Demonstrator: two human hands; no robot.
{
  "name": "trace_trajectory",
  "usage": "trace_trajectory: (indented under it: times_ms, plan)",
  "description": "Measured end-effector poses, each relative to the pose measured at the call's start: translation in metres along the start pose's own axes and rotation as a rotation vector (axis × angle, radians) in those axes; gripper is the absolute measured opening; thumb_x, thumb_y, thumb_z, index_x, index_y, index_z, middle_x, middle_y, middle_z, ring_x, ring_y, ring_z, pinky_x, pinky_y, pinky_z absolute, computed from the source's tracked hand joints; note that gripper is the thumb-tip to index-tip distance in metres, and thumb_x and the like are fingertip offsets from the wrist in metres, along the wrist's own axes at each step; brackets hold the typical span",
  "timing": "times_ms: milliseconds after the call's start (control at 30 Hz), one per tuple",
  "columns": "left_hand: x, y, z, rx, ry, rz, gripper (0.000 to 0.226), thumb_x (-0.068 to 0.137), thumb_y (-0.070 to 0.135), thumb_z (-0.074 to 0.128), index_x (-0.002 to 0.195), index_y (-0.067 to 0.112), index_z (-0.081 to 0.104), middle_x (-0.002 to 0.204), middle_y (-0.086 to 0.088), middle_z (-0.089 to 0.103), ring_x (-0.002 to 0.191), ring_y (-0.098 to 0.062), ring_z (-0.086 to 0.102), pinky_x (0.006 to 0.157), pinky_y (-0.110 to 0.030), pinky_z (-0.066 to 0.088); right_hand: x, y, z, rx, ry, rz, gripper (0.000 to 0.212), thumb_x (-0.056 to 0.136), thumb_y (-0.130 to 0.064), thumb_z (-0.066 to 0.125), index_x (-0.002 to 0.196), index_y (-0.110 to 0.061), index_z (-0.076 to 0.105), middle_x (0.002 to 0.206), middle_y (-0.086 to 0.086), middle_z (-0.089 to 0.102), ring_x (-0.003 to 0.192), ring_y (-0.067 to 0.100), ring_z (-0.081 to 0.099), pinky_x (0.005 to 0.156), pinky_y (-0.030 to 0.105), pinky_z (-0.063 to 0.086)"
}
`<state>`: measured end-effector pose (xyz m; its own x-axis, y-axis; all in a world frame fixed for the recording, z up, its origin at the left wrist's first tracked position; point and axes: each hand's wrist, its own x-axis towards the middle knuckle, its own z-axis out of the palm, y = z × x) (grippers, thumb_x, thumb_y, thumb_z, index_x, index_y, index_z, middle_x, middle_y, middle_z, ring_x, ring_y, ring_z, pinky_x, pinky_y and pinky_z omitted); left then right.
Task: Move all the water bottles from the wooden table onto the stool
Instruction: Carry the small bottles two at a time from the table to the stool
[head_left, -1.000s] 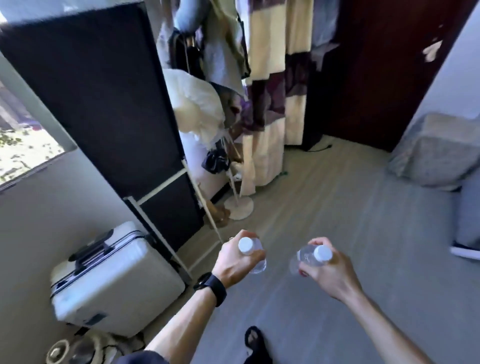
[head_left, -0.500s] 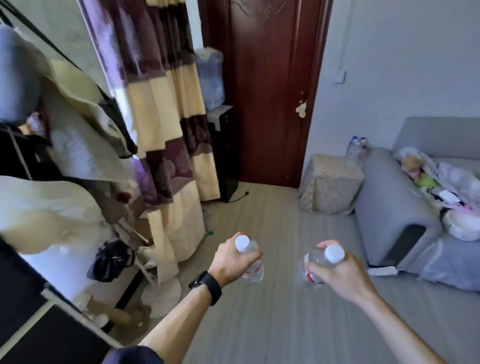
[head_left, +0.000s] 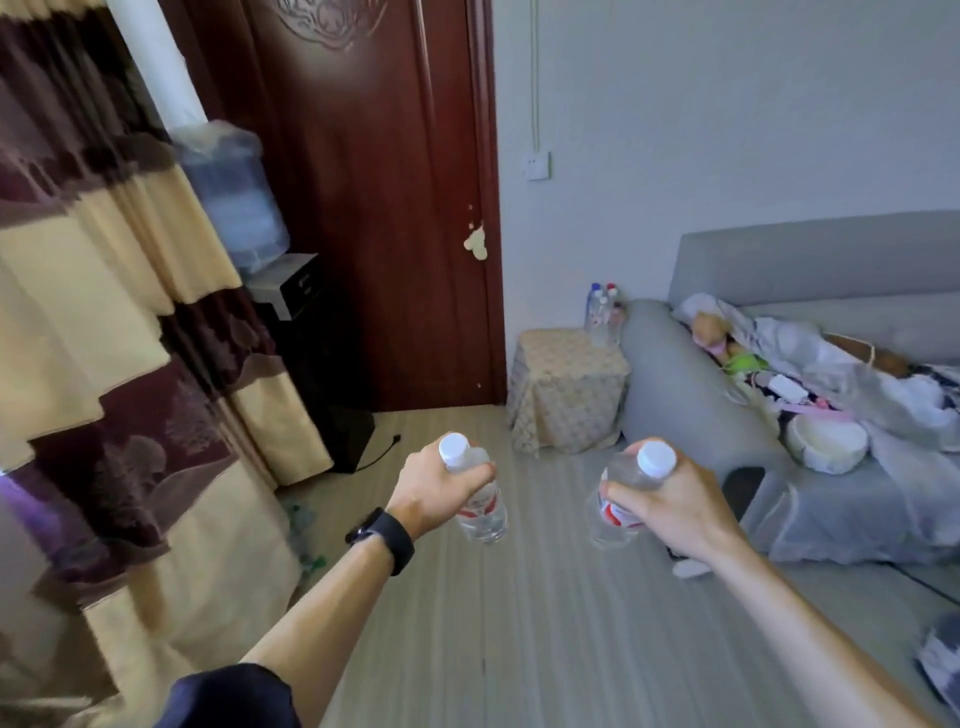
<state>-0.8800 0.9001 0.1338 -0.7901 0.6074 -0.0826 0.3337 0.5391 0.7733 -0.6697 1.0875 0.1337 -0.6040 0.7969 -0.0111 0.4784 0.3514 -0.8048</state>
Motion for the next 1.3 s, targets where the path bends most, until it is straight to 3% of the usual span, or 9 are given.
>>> trace_trajectory:
  times_ms: [167,300,500,700,867,1100,1200,1300]
  plan:
    - [0.099,0.047,0.027,0.061,-0.028,0.018,0.049,0.058,0.063,0.059,0.089,0.027,0.068,0.086,0.01,0.073,0.085,-0.011,0.069,0.082,-0.04,0.059,0.109,0.011,-0.022,0.012,-0.005,0.023,0.054,0.048,-0.064,0.071,0.091,-0.032,0.067,0.08,-0.014,0.074,0.086,0.011,0.069,0.081,0.033,0.055]
    - [0.169,0.07,0.048,0.04,-0.025,0.024,0.055,0.054,0.069,0.059,0.09,0.029,0.069,0.086,0.012,0.073,0.086,-0.009,0.069,0.083,-0.038,0.059,0.191,0.016,-0.032,-0.002,-0.003,0.021,0.041,0.059,-0.047,0.083,0.092,-0.031,0.065,0.084,-0.013,0.073,0.088,0.015,0.068,0.08,0.032,0.053]
    - [0.286,0.08,0.069,0.067,-0.058,0.037,0.044,0.059,0.064,0.061,0.087,0.032,0.07,0.086,0.014,0.073,0.086,-0.006,0.068,0.083,-0.037,0.058,0.307,0.018,-0.024,-0.021,-0.009,0.024,0.037,0.063,-0.04,0.086,0.093,-0.027,0.067,0.083,-0.012,0.073,0.086,0.013,0.067,0.08,0.031,0.053]
    - [0.435,0.082,0.086,0.052,-0.075,0.019,0.039,0.066,0.057,0.069,0.091,0.028,0.069,0.086,0.013,0.072,0.087,-0.009,0.068,0.084,-0.038,0.058,0.438,0.015,0.001,-0.049,0.004,0.078,0.035,0.063,-0.042,0.085,0.089,-0.027,0.066,0.084,-0.011,0.072,0.087,0.015,0.068,0.078,0.032,0.054]
    - [0.537,0.084,0.105,0.115,-0.142,0.011,0.031,0.072,0.051,0.07,0.091,0.027,0.068,0.084,0.012,0.071,0.086,-0.011,0.067,0.08,-0.034,0.057,0.526,0.018,0.016,0.004,0.005,0.142,0.046,0.051,-0.055,0.075,0.09,-0.032,0.069,0.08,-0.015,0.074,0.083,0.015,0.072,0.079,0.042,0.06]
    - [0.649,0.083,0.158,0.183,-0.303,-0.029,0.028,0.072,0.052,0.069,0.08,0.026,0.064,0.081,0.01,0.07,0.081,-0.012,0.066,0.07,-0.03,0.053,0.62,0.056,0.032,0.0,-0.002,0.209,0.058,0.047,-0.068,0.071,0.093,-0.034,0.069,0.087,-0.01,0.074,0.083,0.014,0.071,0.076,0.036,0.059]
    - [0.7,0.083,0.187,0.193,-0.341,-0.064,0.029,0.071,0.053,0.069,0.079,0.026,0.063,0.081,0.01,0.07,0.081,-0.012,0.066,0.07,-0.03,0.053,0.671,0.079,0.041,-0.017,-0.057,0.259,0.051,0.055,-0.059,0.08,0.096,-0.033,0.067,0.09,-0.009,0.072,0.086,0.014,0.069,0.073,0.028,0.052]
    - [0.751,0.088,0.214,0.208,-0.362,-0.081,0.034,0.068,0.059,0.066,0.084,0.029,0.064,0.083,0.012,0.07,0.082,-0.011,0.066,0.068,-0.028,0.05,0.732,0.103,0.049,-0.041,-0.097,0.263,0.044,0.065,-0.045,0.086,0.1,-0.028,0.064,0.093,-0.007,0.07,0.087,0.016,0.066,0.074,0.031,0.051]
